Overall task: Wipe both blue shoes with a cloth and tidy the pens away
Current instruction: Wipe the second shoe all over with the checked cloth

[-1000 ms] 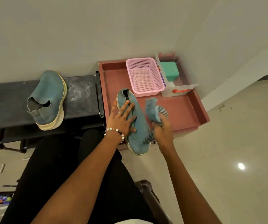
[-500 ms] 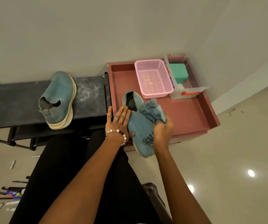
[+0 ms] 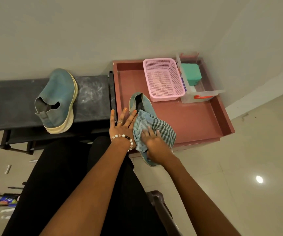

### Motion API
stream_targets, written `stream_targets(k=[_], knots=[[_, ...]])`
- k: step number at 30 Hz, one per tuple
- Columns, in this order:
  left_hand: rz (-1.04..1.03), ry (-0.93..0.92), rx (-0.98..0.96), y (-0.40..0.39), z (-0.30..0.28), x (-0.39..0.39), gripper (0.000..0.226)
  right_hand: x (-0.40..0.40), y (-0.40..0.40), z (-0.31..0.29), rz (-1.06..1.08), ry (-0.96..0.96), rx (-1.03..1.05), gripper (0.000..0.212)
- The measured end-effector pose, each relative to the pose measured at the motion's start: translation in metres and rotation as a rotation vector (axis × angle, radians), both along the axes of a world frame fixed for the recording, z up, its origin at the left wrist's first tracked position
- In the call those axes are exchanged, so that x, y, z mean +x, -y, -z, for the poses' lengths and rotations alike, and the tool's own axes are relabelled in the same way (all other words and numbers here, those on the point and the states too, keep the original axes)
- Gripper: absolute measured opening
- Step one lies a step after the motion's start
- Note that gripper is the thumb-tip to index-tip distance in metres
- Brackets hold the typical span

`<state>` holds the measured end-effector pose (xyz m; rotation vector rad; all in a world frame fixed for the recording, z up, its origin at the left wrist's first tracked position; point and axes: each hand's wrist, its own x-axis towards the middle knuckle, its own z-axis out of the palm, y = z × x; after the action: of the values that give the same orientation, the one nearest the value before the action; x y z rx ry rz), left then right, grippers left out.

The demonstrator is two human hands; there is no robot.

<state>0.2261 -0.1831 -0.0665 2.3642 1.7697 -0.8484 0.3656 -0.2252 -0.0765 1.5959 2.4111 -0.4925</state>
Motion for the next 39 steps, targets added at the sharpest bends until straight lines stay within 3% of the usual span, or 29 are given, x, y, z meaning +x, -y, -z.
stream_targets(k=[8, 14, 17, 20, 24, 29, 34, 37, 39], knots=[[-0.072, -0.050, 0.010, 0.003, 0.005, 0.011, 0.103, -0.018, -0.041, 0.012, 0.109, -0.031, -0.113, 0.093], [-0.124, 0.059, 0.080, 0.004, 0.010, 0.008, 0.106, -0.005, 0.013, -0.001, 0.099, 0.036, -0.105, 0.059], [-0.069, 0.083, 0.046, -0.001, 0.011, 0.005, 0.106, -0.005, 0.008, -0.002, 0.059, 0.089, -0.060, 0.062], [-0.033, 0.051, -0.017, -0.005, 0.010, 0.005, 0.126, -0.011, -0.028, 0.004, 0.050, 0.119, -0.032, 0.077], [-0.043, 0.057, -0.076, -0.007, 0.005, 0.006, 0.138, -0.017, -0.066, 0.006, 0.043, 0.172, -0.011, 0.064], [-0.041, 0.078, -0.046, -0.005, 0.007, 0.003, 0.135, -0.001, -0.028, 0.008, 0.003, 0.055, -0.009, 0.074], [-0.060, 0.094, 0.032, -0.003, 0.013, 0.000, 0.106, 0.018, 0.020, 0.004, -0.034, -0.019, -0.043, 0.072], [-0.065, 0.055, -0.010, -0.005, 0.012, 0.002, 0.119, 0.007, -0.002, 0.010, -0.034, 0.044, -0.010, 0.067], [-0.050, 0.048, -0.070, -0.007, 0.009, 0.005, 0.134, -0.005, -0.024, 0.013, 0.049, 0.081, -0.034, 0.075]])
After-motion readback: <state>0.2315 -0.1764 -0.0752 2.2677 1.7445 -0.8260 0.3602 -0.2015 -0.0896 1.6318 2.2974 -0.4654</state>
